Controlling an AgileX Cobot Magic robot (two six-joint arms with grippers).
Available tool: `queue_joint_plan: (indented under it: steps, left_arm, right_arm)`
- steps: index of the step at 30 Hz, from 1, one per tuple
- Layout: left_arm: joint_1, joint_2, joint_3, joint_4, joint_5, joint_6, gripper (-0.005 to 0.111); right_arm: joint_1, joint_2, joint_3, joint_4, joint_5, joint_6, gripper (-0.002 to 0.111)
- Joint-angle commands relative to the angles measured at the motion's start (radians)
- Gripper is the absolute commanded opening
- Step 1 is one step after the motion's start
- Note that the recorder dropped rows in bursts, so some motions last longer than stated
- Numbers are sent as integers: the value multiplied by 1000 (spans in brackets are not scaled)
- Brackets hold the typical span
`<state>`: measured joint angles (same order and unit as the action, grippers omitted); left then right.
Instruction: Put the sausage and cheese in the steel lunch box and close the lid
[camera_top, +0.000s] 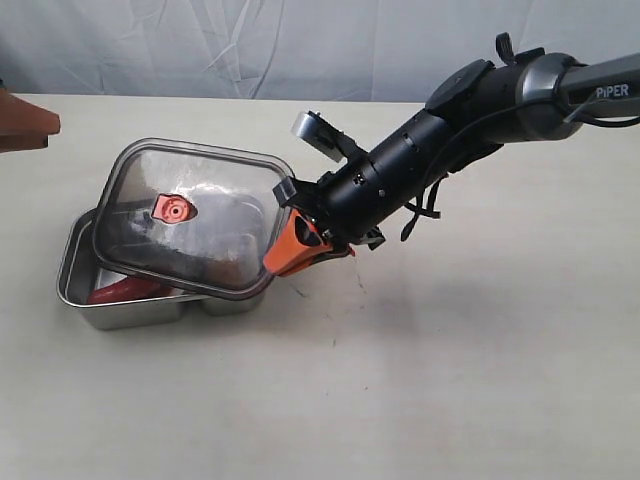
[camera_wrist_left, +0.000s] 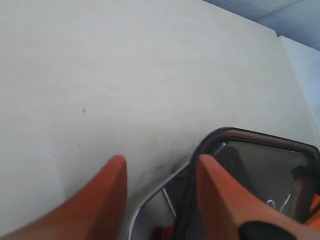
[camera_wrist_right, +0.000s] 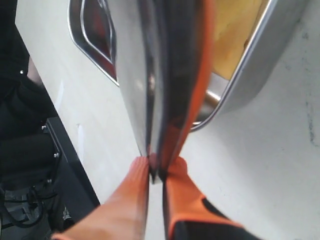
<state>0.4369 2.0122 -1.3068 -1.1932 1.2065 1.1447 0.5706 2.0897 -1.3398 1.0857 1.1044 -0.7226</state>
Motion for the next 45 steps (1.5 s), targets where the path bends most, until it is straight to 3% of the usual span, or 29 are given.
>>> queue_joint_plan:
  steps: [1, 15, 45]
  left_arm:
    - [-6, 78, -33, -19, 15, -5, 44]
    - [-158, 96, -33, -1, 15, 18, 44]
    - [-160, 21, -33, 81, 15, -58, 42]
  right_arm:
    - [0, -3, -3, -29, 37, -11, -1]
    - [0, -3, -3, -27, 46, -36, -1]
    - [0, -3, -3, -17, -70, -41, -1]
